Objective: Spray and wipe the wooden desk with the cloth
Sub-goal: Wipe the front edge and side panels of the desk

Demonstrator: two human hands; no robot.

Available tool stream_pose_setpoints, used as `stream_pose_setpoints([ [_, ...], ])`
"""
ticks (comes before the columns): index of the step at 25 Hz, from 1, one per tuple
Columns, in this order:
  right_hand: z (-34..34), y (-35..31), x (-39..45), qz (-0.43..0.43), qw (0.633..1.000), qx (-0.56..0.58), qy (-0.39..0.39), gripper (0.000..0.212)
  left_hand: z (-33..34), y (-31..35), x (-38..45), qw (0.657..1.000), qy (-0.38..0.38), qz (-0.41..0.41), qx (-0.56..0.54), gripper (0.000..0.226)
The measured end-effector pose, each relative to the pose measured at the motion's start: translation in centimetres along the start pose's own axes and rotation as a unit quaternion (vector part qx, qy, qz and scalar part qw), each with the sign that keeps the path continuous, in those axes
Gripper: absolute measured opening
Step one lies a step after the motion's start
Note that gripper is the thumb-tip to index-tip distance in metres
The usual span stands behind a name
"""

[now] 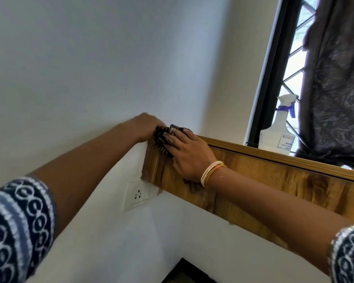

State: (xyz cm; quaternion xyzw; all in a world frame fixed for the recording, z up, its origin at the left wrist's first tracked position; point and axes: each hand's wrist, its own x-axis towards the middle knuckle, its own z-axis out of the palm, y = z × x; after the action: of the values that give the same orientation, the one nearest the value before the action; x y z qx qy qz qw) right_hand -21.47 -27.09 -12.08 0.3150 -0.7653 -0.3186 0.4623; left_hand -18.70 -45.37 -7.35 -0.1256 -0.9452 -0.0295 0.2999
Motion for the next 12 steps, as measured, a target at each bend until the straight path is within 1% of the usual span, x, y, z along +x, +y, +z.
stream_pose_setpoints([
  [1, 0.0, -0.6, 0.8, 0.008, 1.0, 0.006, -0.008, 0.065, -1.1, 0.0, 0.7, 0.991, -0.034, 0.007, 0.129, 0.042],
  [2, 0.3, -1.7, 1.3, 0.01, 0.999, 0.017, -0.027, 0.067, -1.8, -0.4, 1.0, 0.962, -0.057, 0.023, 0.267, 0.043],
  [3, 0.8, -3.2, 1.4, -0.003, 0.999, 0.023, -0.05, 0.068, -1.9, -1.1, 0.8, 0.917, -0.064, 0.047, 0.391, 0.047],
  [4, 1.5, -4.9, 1.1, -0.042, 0.996, 0.021, -0.071, 0.068, -1.6, -2.0, 0.1, 0.876, -0.058, 0.059, 0.475, 0.054],
  [5, 2.0, -6.6, 0.7, -0.101, 0.991, 0.005, -0.092, 0.067, -1.2, -3.0, -1.1, 0.849, -0.042, 0.063, 0.523, 0.063],
  [6, 2.4, -7.8, 0.3, -0.154, 0.98, -0.02, -0.124, 0.064, -0.8, -3.7, -2.3, 0.837, -0.022, 0.061, 0.544, 0.07],
  [7, 2.4, -7.9, 0.5, -0.181, 0.972, -0.041, -0.143, 0.061, -0.5, -4.1, -3.3, 0.831, -0.005, 0.061, 0.552, 0.073],
  [8, 2.0, -7.0, 1.3, -0.175, 0.974, -0.05, -0.133, 0.058, -0.4, -4.3, -3.9, 0.827, 0.008, 0.059, 0.559, 0.074],
  [9, 1.5, -5.5, 2.4, -0.145, 0.982, -0.058, -0.102, 0.057, -0.4, -4.3, -4.2, 0.822, 0.02, 0.053, 0.566, 0.074],
  [10, 0.9, -3.9, 3.5, -0.097, 0.992, -0.055, -0.066, 0.057, -0.5, -4.5, -4.4, 0.817, 0.027, 0.043, 0.575, 0.075],
  [12, -0.1, -0.7, 5.3, -0.017, 0.999, -0.045, -0.013, 0.056, -0.6, -4.6, -4.5, 0.809, 0.042, 0.026, 0.586, 0.077],
])
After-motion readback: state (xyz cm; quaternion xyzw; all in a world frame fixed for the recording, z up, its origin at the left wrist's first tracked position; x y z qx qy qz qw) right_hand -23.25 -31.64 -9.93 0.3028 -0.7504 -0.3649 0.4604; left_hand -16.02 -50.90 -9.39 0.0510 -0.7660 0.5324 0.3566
